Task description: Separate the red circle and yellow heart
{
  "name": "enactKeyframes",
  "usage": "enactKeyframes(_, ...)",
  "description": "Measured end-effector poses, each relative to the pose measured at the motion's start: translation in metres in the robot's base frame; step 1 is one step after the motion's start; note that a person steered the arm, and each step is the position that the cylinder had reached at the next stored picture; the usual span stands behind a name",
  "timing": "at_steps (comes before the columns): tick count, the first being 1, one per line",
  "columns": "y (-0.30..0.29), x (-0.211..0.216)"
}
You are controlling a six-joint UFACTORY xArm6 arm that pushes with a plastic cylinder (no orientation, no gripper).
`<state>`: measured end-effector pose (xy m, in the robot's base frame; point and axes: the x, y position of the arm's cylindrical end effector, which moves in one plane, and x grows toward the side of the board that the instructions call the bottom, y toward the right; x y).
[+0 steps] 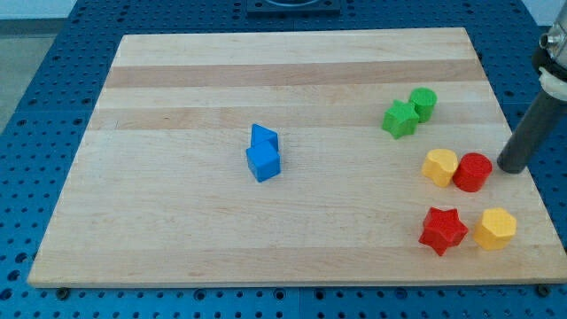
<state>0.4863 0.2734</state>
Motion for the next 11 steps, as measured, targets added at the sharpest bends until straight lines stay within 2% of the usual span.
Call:
enactKeyframes(2, -0.012, 0.013)
enactKeyframes(7, -0.093, 0.013)
enactKeyframes(11, -0.158, 0.033)
